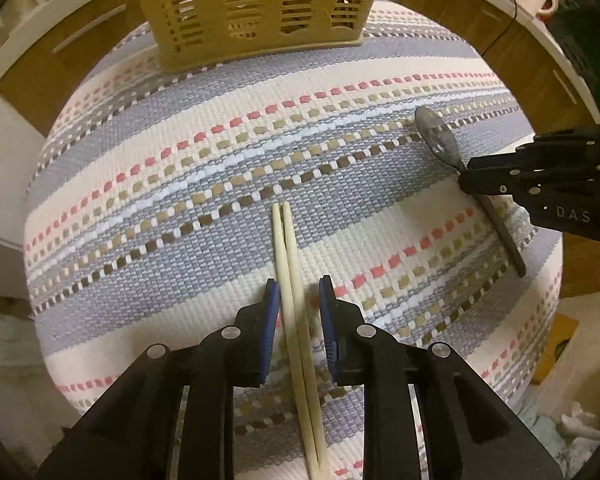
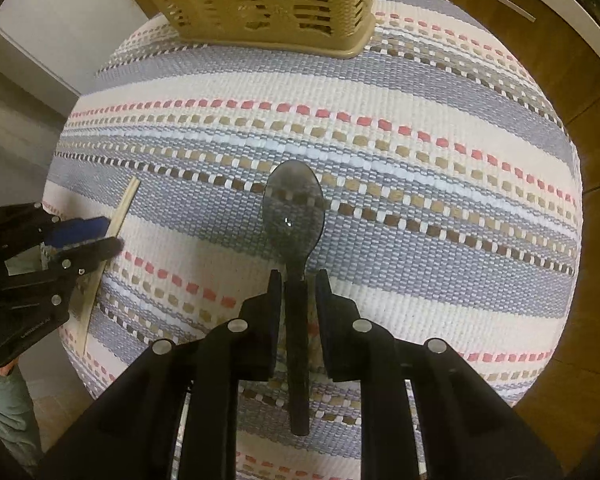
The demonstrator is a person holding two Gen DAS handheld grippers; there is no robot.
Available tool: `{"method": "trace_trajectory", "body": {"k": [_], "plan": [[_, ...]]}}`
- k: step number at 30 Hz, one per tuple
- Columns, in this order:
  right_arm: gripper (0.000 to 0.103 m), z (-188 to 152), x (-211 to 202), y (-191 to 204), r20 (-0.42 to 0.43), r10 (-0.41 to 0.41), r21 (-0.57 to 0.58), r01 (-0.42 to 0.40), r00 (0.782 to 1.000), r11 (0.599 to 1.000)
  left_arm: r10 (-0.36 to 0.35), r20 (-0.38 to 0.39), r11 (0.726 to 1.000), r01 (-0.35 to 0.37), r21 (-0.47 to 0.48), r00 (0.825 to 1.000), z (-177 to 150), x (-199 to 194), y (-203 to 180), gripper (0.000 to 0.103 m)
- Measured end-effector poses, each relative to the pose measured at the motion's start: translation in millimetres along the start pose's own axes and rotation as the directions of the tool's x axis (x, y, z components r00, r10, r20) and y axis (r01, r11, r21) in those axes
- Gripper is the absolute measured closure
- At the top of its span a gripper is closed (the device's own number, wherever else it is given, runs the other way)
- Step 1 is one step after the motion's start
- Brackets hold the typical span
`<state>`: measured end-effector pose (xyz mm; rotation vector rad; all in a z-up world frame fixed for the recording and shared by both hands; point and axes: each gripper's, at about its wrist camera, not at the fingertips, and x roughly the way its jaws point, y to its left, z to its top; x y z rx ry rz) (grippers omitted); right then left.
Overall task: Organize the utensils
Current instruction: 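Carry both utensils over the tan basket and open both grippers to drop them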
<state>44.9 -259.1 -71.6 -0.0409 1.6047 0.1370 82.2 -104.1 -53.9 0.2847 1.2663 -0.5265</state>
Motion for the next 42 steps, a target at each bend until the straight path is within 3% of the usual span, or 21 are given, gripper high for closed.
{"method": "trace_trajectory", "body": {"k": [3, 4, 6, 9, 14, 16, 18, 20, 23, 30, 34, 36, 38, 42], "plan": [[0.088, 1, 2, 12, -0.008, -0.049, -0.039, 0.048, 0.999, 0.998, 0.059, -0.006, 0.998, -0.059, 0.038, 0.998, 8, 6, -14, 0.084], [0.088, 0, 2, 15, -0.004, -0.06, -0.052, 0.06, 0.998, 0.997, 0.087, 0.001, 0.995, -0.087, 0.046, 0.996, 9, 7, -18, 0.092], [0.093, -2, 3, 22, 0.012, -0.075, -0.08, 0.076, 0.997, 0.994, 0.127, 0.036, 0.991, -0.128, 0.044, 0.991, 9, 8, -24, 0.093], [0.093, -8, -1, 29, 0.055, -0.072, -0.112, 0.078, 0.996, 0.991, 0.193, 0.101, 0.978, -0.2, 0.066, 0.976, 5, 8, -40, 0.094], [0.093, -16, -37, 33, 0.186, -0.04, -0.129, 0.065, 0.982, 0.99, 0.138, 0.231, 0.988, -0.15, 0.038, 0.963, 10, -22, -45, 0.094], [0.093, -17, -60, 33, 0.249, -0.019, -0.137, 0.054, 0.968, 0.989, 0.115, 0.315, 0.992, -0.125, 0.014, 0.942, 15, -48, -41, 0.094], [0.093, -16, -87, 35, 0.325, 0.011, -0.15, 0.04, 0.946, 0.988, 0.105, 0.404, 0.994, -0.106, -0.021, 0.909, 15, -73, -35, 0.094], [0.093, -15, -115, 34, 0.397, 0.03, -0.158, 0.036, 0.917, 0.987, 0.094, 0.497, 0.996, -0.08, -0.05, 0.863, 16, -101, -28, 0.094], [0.093, -8, -154, 36, 0.519, 0.052, -0.167, 0.042, 0.853, 0.985, 0.076, 0.651, 0.996, -0.03, -0.082, 0.755, 22, -148, -22, 0.094], [0.093, 25, -210, 38, 0.714, 0.091, -0.128, 0.002, 0.694, 0.992, 0.105, 0.852, 0.992, 0.012, -0.129, 0.512, 34, -220, -16, 0.094], [0.093, 52, -222, 39, 0.779, 0.123, -0.117, -0.05, 0.615, 0.992, 0.109, 0.894, 0.99, 0.033, -0.136, 0.434, 52, -242, -17, 0.094], [0.093, 65, -224, 37, 0.819, 0.134, -0.113, -0.072, 0.558, 0.991, 0.11, 0.906, 0.989, 0.042, -0.139, 0.409, 63, -247, -7, 0.094], [0.093, 76, -221, 36, 0.85, 0.118, -0.094, -0.073, 0.514, 0.993, 0.121, 0.919, 0.988, 0.045, -0.148, 0.375, 75, -246, 2, 0.094], [0.093, 91, -209, 42, 0.901, 0.077, -0.074, -0.024, 0.427, 0.997, 0.086, 0.936, 0.99, 0.078, -0.119, 0.34, 94, -235, 25, 0.094]]}}
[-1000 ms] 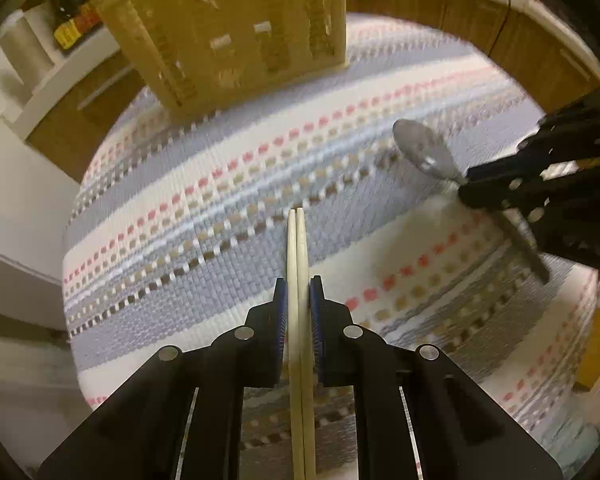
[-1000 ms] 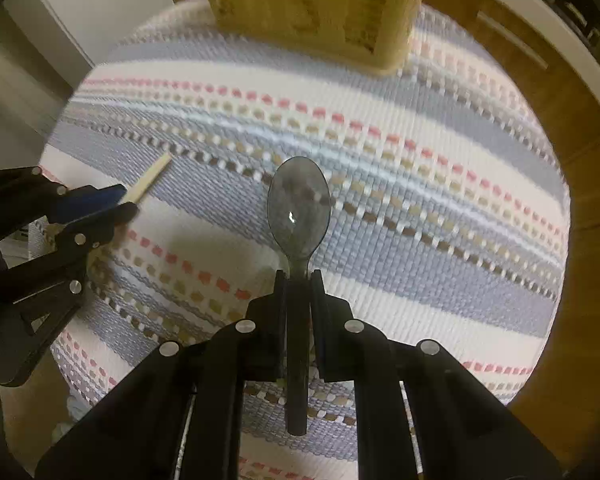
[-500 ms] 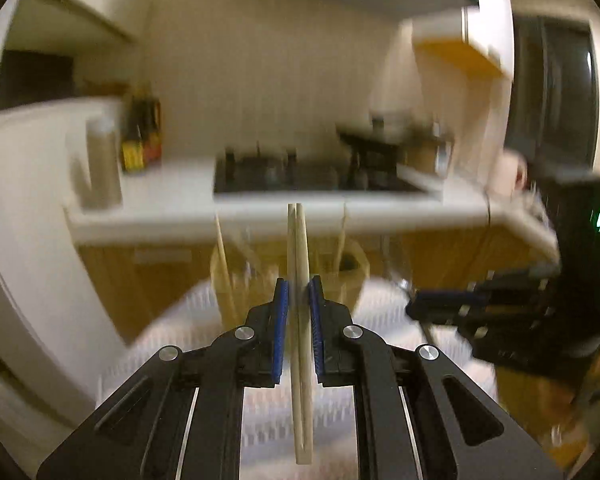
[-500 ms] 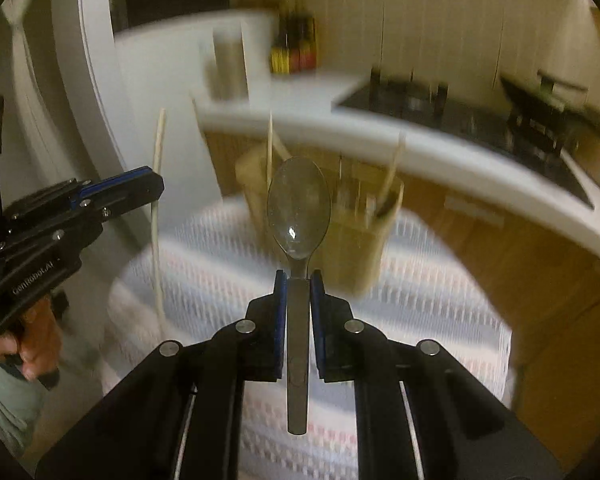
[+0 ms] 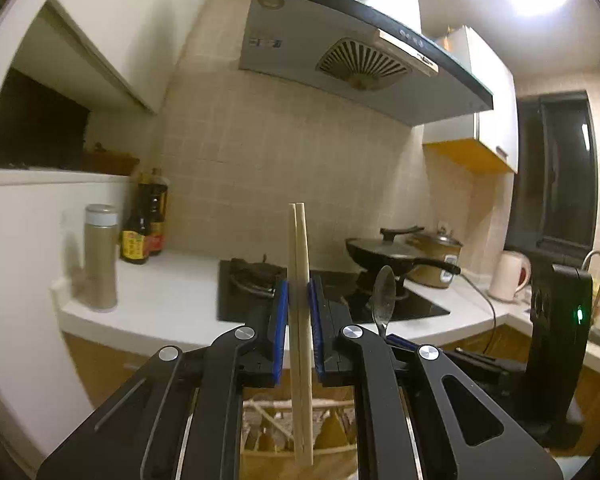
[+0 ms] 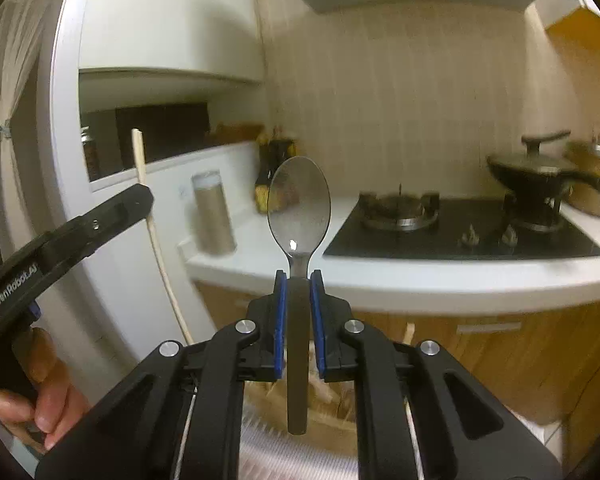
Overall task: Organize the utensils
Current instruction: 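Carry both utensils over the tan basket and open both grippers to drop them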
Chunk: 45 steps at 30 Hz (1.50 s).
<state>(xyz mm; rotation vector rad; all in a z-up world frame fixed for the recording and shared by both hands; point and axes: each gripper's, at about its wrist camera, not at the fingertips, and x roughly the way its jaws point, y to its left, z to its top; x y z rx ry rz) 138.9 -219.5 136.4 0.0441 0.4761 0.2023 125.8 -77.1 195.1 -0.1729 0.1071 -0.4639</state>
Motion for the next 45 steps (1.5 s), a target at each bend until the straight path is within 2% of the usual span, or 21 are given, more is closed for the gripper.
{"method": "trace_trajectory", "body": {"k": [5, 9, 11, 20, 25, 29, 31, 35, 39, 42, 43, 45], "plan": [[0.093, -13, 14, 8, 0.085, -0.02, -0.052, 0.024, 0.996, 0.998, 0.025, 0.037, 1.0, -0.025, 0.015, 0.999, -18, 20, 15, 0.094], [0.093, -25, 29, 5, 0.105, -0.032, -0.062, 0.039, 0.994, 0.997, 0.043, 0.036, 0.999, -0.043, 0.016, 0.998, -32, 36, 31, 0.094], [0.093, -32, 39, 4, 0.092, -0.032, -0.073, 0.039, 0.995, 0.997, 0.055, 0.03, 0.998, -0.056, 0.02, 0.998, -39, 44, 40, 0.094], [0.093, -59, 61, -2, 0.034, -0.049, -0.096, 0.052, 0.998, 0.994, 0.018, -0.048, 0.999, -0.017, 0.036, 0.999, -69, 65, 59, 0.093], [0.092, -60, 57, -7, -0.018, -0.008, -0.074, 0.007, 1.0, 0.997, -0.004, -0.062, 0.999, 0.006, 0.042, 0.998, -70, 61, 59, 0.092], [0.079, -62, 44, -11, -0.057, 0.027, -0.052, -0.03, 0.998, 0.998, -0.018, -0.061, 0.999, 0.02, 0.026, 0.998, -66, 48, 59, 0.081], [0.079, -64, 31, -13, -0.067, 0.034, -0.042, -0.036, 0.997, 0.998, -0.032, -0.063, 0.999, 0.034, 0.029, 0.998, -64, 36, 57, 0.08], [0.079, -71, -1, -16, -0.064, 0.035, -0.019, -0.036, 0.997, 0.999, -0.041, -0.054, 0.999, 0.042, 0.023, 0.998, -61, 6, 52, 0.059], [0.079, -80, -32, -16, -0.052, 0.019, 0.002, -0.019, 0.998, 1.0, -0.022, -0.077, 0.999, 0.025, 0.037, 0.997, -65, -18, 38, 0.059], [0.079, -87, -51, -15, -0.042, 0.004, 0.014, -0.004, 0.999, 1.0, -0.011, -0.087, 0.998, 0.016, 0.054, 0.996, -74, -36, 24, 0.05], [0.076, -88, -55, -15, -0.037, -0.002, 0.017, 0.002, 0.999, 1.0, -0.007, -0.087, 0.998, 0.012, 0.058, 0.996, -77, -41, 19, 0.046], [0.063, -94, -69, -14, -0.017, -0.033, 0.023, 0.033, 0.999, 0.999, 0.0, -0.08, 0.998, 0.005, 0.06, 0.997, -81, -52, 12, 0.039]]}}
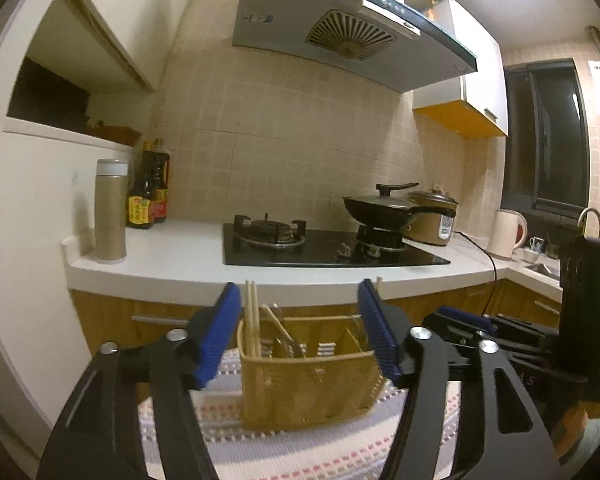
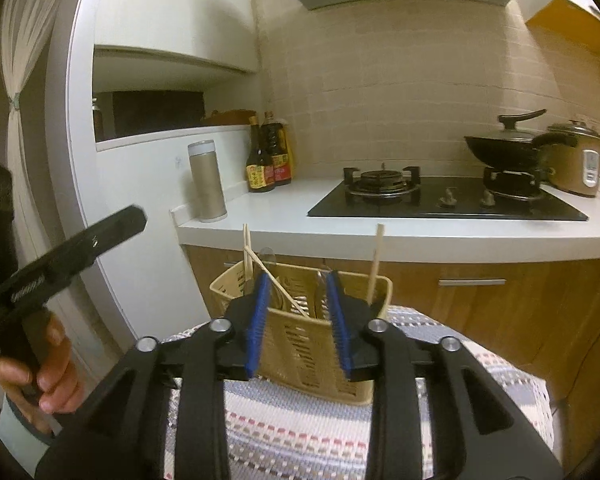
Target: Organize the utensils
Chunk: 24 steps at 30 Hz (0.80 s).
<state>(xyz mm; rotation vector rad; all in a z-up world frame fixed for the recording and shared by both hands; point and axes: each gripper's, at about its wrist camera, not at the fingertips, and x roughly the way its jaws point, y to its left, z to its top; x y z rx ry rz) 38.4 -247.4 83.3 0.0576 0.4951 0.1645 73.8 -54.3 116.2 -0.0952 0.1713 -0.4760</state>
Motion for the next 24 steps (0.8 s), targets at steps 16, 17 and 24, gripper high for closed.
{"method": "trace_trajectory", "body": {"k": [16, 17, 24], "plan": [[0.018, -28, -35, 4, 0.125, -0.239, -0.108, 0.252, 0.963, 0.962, 0.285, 0.008, 0.957, -0.285, 0.056, 0.958, -27, -29, -31, 0.008], [0.016, -31, -32, 3, 0.124, -0.244, -0.106, 0.257, 0.962, 0.961, 0.304, 0.008, 0.951, -0.304, 0.059, 0.953, -32, -26, -30, 0.008], [0.015, -44, -10, -16, 0.104, -0.247, -0.004, 0.249, 0.963, 0.969, 0.385, 0.017, 0.919, -0.385, 0.088, 0.923, -60, -7, -29, 0.008]]}}
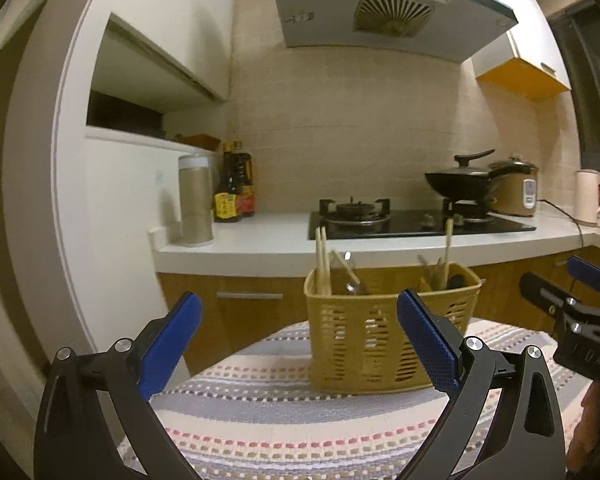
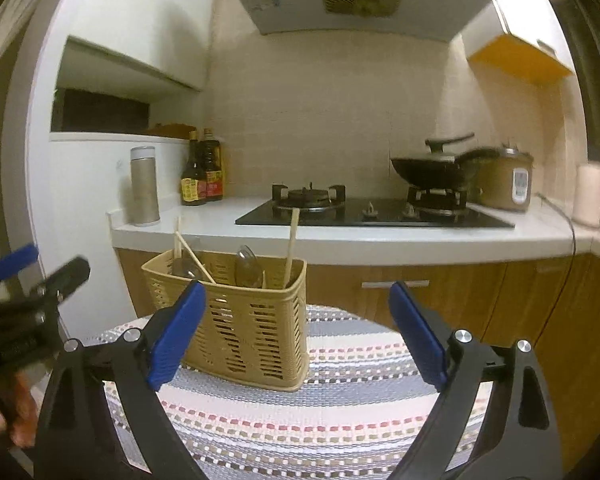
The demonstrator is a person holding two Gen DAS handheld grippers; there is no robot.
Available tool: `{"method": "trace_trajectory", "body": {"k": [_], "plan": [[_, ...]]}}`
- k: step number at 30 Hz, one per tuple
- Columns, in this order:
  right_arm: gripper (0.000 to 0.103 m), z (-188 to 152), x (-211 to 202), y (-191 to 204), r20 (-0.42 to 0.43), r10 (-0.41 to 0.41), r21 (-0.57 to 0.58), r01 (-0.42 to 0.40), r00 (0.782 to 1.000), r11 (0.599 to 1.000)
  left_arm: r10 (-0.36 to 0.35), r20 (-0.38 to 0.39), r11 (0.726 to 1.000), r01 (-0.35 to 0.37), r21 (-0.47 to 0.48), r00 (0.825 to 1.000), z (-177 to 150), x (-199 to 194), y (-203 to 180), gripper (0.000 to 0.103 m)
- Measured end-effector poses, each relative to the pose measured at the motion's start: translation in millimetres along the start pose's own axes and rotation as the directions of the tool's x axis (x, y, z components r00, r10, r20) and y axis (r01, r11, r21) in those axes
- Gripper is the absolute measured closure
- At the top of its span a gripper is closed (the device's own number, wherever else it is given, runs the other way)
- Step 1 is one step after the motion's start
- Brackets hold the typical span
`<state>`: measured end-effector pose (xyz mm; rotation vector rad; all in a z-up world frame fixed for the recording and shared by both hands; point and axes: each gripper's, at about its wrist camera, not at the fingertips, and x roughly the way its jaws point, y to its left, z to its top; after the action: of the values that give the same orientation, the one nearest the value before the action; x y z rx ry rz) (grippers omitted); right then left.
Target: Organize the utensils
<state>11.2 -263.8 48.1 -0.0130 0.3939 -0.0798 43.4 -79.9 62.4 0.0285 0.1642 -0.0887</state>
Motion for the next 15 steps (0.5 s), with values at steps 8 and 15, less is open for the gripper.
{"method": "trace_trajectory", "body": {"k": [8, 15], "plan": [[0.008, -25, 4, -1, 0.078, -0.068, -0.037, 0.071, 0.995, 0.997, 0.087, -0.052, 0.994, -0.089, -0.056, 0.995, -29, 22, 3, 0.008], [0.008, -30, 14, -2, 0.009, -0.006, -0.019, 0.006, 1.0, 1.0, 0.133, -0.053, 0.991, -0.132, 0.019, 0.99, -41, 24, -5, 0.008]]}}
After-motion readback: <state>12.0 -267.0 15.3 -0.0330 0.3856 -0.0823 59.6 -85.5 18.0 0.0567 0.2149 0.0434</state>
